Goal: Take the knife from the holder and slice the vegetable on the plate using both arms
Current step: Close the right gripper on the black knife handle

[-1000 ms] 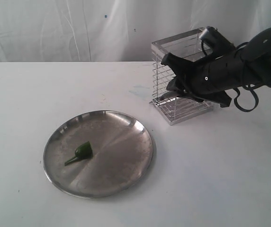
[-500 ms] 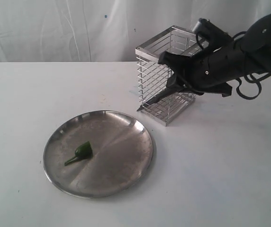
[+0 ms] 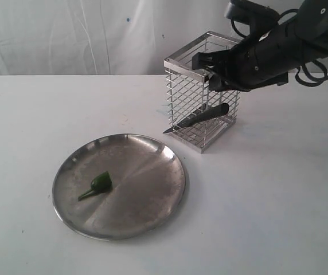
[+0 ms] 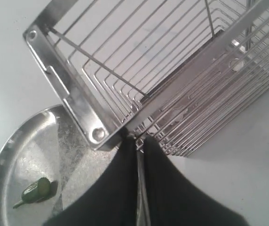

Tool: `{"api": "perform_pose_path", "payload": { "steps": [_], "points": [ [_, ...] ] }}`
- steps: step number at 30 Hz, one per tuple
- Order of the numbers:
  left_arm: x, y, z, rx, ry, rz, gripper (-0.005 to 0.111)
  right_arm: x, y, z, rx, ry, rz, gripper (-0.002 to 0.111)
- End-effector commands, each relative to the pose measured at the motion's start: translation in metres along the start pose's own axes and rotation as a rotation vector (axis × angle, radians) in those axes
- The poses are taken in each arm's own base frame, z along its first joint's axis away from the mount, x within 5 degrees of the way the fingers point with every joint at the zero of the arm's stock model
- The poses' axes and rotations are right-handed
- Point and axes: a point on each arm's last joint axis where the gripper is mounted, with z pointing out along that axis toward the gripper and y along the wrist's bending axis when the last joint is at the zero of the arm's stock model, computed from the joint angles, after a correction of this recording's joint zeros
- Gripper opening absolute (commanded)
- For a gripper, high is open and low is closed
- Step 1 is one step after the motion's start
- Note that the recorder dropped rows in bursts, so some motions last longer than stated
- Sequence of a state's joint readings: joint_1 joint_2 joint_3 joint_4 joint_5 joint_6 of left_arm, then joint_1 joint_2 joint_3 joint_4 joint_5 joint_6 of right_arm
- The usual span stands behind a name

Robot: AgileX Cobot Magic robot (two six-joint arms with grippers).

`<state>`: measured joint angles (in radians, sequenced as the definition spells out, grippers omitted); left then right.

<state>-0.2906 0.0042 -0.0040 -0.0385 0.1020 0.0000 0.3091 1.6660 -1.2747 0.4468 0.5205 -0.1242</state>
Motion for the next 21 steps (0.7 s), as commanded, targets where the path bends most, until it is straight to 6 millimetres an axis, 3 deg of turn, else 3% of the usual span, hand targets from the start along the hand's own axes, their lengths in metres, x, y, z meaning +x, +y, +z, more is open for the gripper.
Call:
{"api": "perform_pose_path", "payload": {
  "steps": [1,4,8,12,21],
  "points": [
    [0.001,0.000,0.000,0.004,-0.003,-0.011,0.000,-0.001,0.001,-0.006,0.004,0.016,-0.042,0.003],
    [0.001,0.000,0.000,0.004,-0.003,-0.011,0.000,-0.002,0.000,-0.011,0.009,0.023,-0.051,0.007],
    [0.001,0.000,0.000,0.004,-0.003,-0.011,0.000,-0.002,-0.004,-0.027,0.009,0.052,-0.028,0.026],
    [0.001,0.000,0.000,0.004,-0.003,-0.011,0.000,0.011,-0.005,-0.032,0.001,0.158,-0.020,0.041],
    [0.001,0.000,0.000,0.003,-0.005,-0.011,0.000,0.027,-0.011,-0.018,-0.001,0.183,0.031,0.043]
  ]
}}
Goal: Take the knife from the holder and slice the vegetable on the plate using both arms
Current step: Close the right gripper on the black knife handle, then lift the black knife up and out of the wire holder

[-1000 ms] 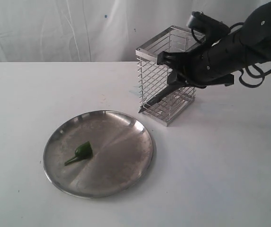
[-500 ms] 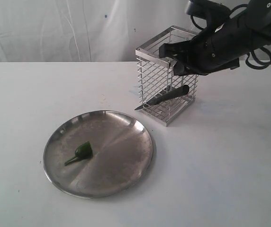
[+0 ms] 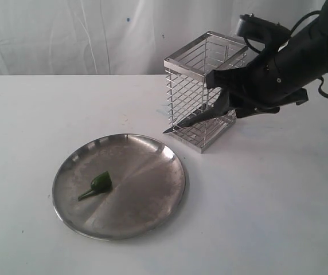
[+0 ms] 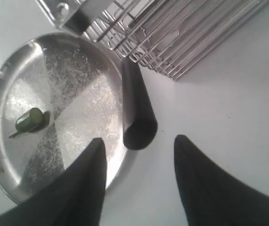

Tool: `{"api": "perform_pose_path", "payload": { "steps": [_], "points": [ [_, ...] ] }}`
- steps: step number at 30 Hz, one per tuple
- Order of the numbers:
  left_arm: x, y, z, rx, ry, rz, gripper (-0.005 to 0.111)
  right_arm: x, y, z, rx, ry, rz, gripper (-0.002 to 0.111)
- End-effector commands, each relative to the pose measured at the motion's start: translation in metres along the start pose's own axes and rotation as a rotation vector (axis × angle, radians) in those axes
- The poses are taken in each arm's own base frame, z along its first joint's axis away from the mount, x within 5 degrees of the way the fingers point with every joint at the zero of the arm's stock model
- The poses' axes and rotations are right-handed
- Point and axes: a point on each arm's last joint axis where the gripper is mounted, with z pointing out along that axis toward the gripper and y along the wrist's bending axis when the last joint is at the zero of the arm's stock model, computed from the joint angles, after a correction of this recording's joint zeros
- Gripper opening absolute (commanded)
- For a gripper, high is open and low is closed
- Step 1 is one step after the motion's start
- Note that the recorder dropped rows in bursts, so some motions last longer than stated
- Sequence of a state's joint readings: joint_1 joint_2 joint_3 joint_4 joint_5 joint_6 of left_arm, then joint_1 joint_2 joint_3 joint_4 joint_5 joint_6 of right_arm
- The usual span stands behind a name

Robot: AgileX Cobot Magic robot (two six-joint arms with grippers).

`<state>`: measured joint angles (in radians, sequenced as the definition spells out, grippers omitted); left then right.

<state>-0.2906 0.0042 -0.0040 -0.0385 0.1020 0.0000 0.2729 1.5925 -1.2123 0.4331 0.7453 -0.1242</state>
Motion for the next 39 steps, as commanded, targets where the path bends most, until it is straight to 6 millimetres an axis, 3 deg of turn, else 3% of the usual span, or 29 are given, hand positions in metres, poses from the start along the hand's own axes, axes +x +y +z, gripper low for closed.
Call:
{"api": "perform_pose_path", "payload": {
  "steps": [1,18,28,30,35,39],
  "points": [
    [0.001,0.000,0.000,0.003,-0.005,-0.011,0.000,-0.001,-0.004,0.007,0.002,-0.028,0.019,0.043],
    [0.001,0.000,0.000,0.003,-0.005,-0.011,0.000,-0.009,-0.010,0.046,-0.044,-0.028,0.026,0.043],
    [0.001,0.000,0.000,0.003,-0.005,-0.011,0.000,-0.012,-0.012,0.049,-0.030,-0.063,0.002,0.042],
    [0.001,0.000,0.000,0.003,-0.005,-0.011,0.000,-0.012,-0.012,0.049,-0.030,-0.063,0.000,0.038],
    [0.001,0.000,0.000,0.003,-0.005,-0.011,0.000,-0.013,-0.012,0.048,-0.033,-0.068,0.001,0.014],
    [0.001,0.000,0.000,0.003,-0.005,-0.011,0.000,-0.024,-0.004,0.031,-0.046,-0.124,-0.021,0.003]
  ]
}}
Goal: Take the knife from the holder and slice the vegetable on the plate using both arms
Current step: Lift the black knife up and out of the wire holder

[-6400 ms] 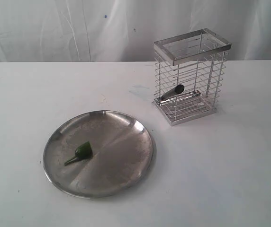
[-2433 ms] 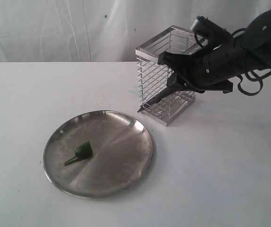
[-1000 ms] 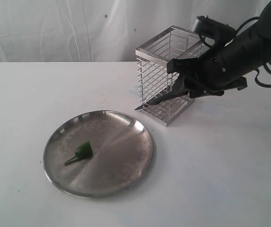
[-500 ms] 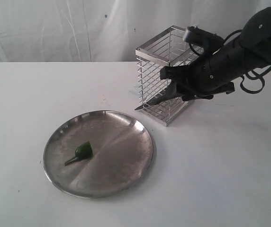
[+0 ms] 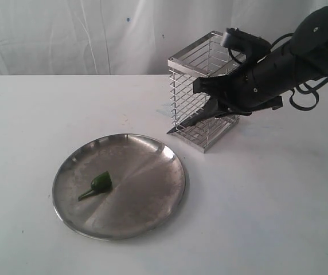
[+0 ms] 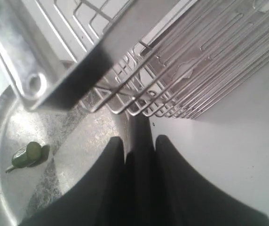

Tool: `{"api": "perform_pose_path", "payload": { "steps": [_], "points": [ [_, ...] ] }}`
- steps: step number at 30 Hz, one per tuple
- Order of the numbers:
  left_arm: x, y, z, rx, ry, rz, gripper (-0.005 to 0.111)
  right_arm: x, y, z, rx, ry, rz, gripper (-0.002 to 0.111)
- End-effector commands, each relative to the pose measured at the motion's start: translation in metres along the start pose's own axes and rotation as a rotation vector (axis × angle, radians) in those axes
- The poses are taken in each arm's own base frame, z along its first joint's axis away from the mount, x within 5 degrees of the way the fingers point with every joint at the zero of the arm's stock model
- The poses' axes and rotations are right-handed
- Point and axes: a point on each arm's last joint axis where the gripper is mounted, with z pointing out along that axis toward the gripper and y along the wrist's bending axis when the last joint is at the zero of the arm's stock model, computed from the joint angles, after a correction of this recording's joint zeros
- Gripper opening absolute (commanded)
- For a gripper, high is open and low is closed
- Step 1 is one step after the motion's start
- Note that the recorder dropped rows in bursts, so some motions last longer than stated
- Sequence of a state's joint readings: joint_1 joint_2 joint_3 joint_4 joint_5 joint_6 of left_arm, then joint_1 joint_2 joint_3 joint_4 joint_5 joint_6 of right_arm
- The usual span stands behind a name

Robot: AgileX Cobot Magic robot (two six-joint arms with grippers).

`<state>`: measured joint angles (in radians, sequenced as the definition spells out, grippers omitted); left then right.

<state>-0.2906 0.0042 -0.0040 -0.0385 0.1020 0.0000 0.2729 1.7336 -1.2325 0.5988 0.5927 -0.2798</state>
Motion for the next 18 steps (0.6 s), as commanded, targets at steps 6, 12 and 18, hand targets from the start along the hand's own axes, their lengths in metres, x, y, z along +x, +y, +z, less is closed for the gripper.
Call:
{"api": "perform_pose_path", "payload": {
  "steps": [6,12,18],
  "points": [
    [0.001,0.000,0.000,0.003,-0.005,-0.011,0.000,-0.022,0.012,-0.041,0.037,-0.120,-0.168,0.000],
    [0.001,0.000,0.000,0.003,-0.005,-0.011,0.000,-0.026,0.023,-0.070,0.032,-0.179,-0.206,0.000],
    [0.001,0.000,0.000,0.003,-0.005,-0.011,0.000,-0.022,0.031,-0.098,0.039,-0.198,-0.253,0.000]
  ]
}}
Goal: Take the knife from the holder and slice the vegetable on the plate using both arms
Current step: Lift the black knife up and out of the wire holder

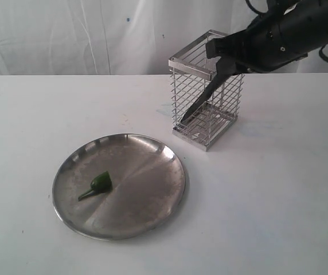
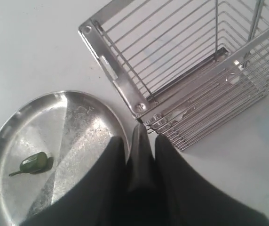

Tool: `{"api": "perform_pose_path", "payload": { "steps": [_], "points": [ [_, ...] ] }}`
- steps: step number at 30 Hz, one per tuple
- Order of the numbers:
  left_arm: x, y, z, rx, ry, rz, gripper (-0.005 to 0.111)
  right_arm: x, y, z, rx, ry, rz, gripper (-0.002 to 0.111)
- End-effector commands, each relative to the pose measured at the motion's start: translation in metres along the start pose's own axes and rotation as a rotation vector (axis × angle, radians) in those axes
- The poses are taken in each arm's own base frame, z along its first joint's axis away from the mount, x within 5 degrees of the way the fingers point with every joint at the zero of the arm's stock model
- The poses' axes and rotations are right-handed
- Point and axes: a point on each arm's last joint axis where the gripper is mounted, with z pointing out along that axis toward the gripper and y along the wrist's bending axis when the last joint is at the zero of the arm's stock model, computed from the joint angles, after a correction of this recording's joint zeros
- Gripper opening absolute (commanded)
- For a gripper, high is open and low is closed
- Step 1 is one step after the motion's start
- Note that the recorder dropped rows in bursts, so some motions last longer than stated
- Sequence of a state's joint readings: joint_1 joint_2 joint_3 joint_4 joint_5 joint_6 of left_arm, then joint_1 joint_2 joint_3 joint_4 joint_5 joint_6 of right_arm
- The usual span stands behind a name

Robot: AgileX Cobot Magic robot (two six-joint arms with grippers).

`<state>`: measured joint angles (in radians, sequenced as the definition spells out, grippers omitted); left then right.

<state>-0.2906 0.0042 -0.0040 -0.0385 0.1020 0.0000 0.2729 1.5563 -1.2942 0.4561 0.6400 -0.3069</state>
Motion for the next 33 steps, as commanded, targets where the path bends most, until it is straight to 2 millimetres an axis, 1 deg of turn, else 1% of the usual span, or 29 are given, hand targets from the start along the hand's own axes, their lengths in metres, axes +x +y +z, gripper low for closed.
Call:
{"api": "perform_pose_path", "payload": {
  "steps": [1,6,9,12,15,17,20,24,28,31,33],
  "points": [
    [0.001,0.000,0.000,0.003,-0.005,-0.011,0.000,-0.007,0.006,-0.029,0.006,-0.049,-0.045,0.000],
    [0.001,0.000,0.000,0.003,-0.005,-0.011,0.000,-0.006,0.016,-0.062,0.000,-0.083,-0.080,0.000],
    [0.001,0.000,0.000,0.003,-0.005,-0.011,0.000,0.002,0.024,-0.082,-0.007,-0.119,-0.089,0.000],
    [0.001,0.000,0.000,0.003,-0.005,-0.011,0.000,0.025,0.032,-0.101,-0.011,-0.172,-0.103,0.000],
    [0.001,0.000,0.000,0.003,-0.005,-0.011,0.000,0.058,0.037,-0.120,-0.017,-0.247,-0.096,0.000],
    [0.001,0.000,0.000,0.003,-0.005,-0.011,0.000,0.076,0.040,-0.135,-0.037,-0.318,-0.073,0.000],
    [0.001,0.000,0.000,0.003,-0.005,-0.011,0.000,0.096,0.045,-0.159,-0.067,-0.426,-0.054,0.000],
    [0.001,0.000,0.000,0.003,-0.005,-0.011,0.000,0.116,0.052,-0.186,-0.110,-0.518,-0.064,0.000],
    [0.001,0.000,0.000,0.003,-0.005,-0.011,0.000,0.129,0.061,-0.201,-0.201,-0.569,-0.083,0.000],
    [0.001,0.000,0.000,0.003,-0.005,-0.011,0.000,0.140,0.066,-0.203,-0.265,-0.549,-0.115,0.000],
    [0.001,0.000,0.000,0.003,-0.005,-0.011,0.000,0.147,0.065,-0.200,-0.268,-0.537,-0.116,0.000]
  ]
}}
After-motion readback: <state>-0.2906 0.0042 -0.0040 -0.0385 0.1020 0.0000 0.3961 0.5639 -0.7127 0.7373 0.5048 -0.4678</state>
